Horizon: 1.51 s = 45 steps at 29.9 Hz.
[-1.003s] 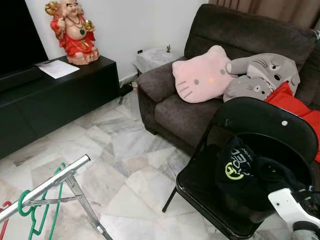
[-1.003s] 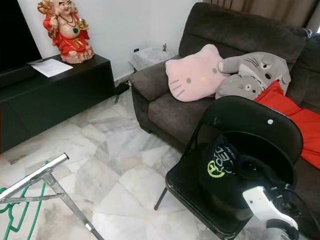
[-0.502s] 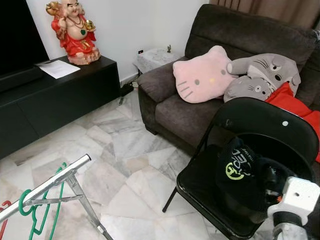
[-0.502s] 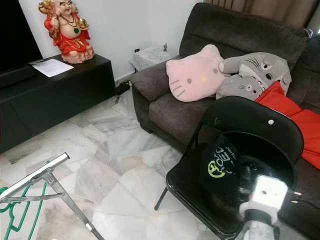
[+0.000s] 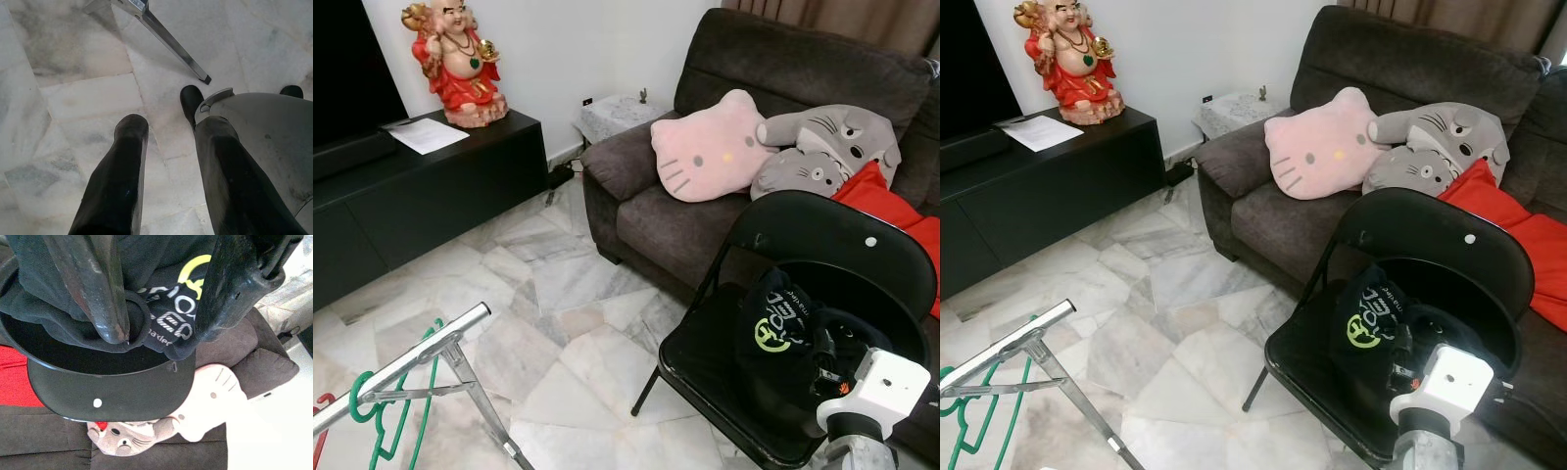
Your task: Hang hanger
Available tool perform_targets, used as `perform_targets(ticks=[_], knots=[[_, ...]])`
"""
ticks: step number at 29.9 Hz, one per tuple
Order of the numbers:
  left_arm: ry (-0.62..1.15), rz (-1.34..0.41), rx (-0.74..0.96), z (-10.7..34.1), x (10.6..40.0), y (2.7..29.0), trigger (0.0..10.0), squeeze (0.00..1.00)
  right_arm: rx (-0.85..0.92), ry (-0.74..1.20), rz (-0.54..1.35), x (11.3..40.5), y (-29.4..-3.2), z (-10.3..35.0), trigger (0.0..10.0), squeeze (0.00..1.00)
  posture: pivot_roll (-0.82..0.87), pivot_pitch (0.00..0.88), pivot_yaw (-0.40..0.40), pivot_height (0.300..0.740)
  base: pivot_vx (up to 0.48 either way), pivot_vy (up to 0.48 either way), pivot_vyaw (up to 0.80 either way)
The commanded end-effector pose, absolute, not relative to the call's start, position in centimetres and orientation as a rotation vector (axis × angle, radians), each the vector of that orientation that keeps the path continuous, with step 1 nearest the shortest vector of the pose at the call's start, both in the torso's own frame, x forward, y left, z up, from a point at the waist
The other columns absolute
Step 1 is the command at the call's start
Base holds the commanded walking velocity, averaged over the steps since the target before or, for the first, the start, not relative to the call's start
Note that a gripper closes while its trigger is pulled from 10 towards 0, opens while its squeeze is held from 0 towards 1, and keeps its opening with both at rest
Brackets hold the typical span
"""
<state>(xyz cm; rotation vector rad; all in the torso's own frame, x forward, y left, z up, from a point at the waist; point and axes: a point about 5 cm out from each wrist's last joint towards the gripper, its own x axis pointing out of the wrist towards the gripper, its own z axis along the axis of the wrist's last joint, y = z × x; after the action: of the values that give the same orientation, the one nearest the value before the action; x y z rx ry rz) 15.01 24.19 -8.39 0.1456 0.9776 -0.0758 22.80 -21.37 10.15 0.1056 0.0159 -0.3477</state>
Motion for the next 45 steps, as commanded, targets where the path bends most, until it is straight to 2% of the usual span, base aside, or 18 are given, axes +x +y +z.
perform_targets(ticks=[1, 10, 11, 12, 14, 18, 22, 45], knots=[[0.997, -0.087, 0.165, -8.6, 14.5, 24.4, 10.0, 0.00, 0.082, 0.030, -0.367, 22.9, -21.6, 10.0, 10.0, 0.00, -0.07, 0.035, 0.010, 0.740, 0.000, -0.247, 0.00], [0.998, -0.082, 0.155, -8.6, 14.4, 24.3, 10.0, 0.00, 0.063, 0.042, -0.416, 22.7, -22.4, 9.9, 10.0, 0.00, -0.08, 0.027, 0.007, 0.740, 0.000, -0.055, 0.00], [0.999, -0.084, 0.155, -8.6, 14.3, 24.3, 10.0, 0.00, 0.104, 0.054, -0.444, 22.6, -22.6, 9.7, 10.0, 0.00, -0.08, 0.026, 0.006, 0.740, 0.000, 0.000, 0.00], [1.001, -0.087, 0.154, -8.7, 14.3, 24.3, 10.0, 0.00, 0.218, 0.095, -0.516, 22.6, -23.0, 9.0, 10.0, 0.00, -0.08, 0.021, 0.007, 0.740, 0.000, 0.000, 0.00], [1.002, -0.087, 0.154, -8.7, 14.3, 24.2, 10.0, 0.00, 0.247, 0.107, -0.533, 22.6, -23.1, 8.8, 10.0, 0.00, -0.08, 0.021, 0.007, 0.740, 0.000, 0.000, 0.00], [1.007, -0.090, 0.154, -8.7, 14.2, 24.2, 10.0, 0.00, 0.167, 0.131, -0.539, 23.8, -23.7, 8.8, 10.0, 0.00, -0.07, 0.012, 0.007, 0.740, 0.000, 0.000, 0.00], [1.008, -0.088, 0.154, -8.7, 14.2, 24.2, 10.0, 0.00, 0.208, 0.120, -0.619, 24.3, -25.0, 9.1, 10.0, 0.00, -0.07, 0.013, 0.005, 0.740, 0.000, 0.000, 0.00], [1.003, -0.074, 0.152, -8.6, 14.4, 24.4, 10.0, 0.00, 0.485, 0.206, -0.642, 27.3, -25.2, 7.8, 10.0, 0.00, -0.05, 0.044, 0.007, 0.740, 0.000, 0.000, 0.00]])
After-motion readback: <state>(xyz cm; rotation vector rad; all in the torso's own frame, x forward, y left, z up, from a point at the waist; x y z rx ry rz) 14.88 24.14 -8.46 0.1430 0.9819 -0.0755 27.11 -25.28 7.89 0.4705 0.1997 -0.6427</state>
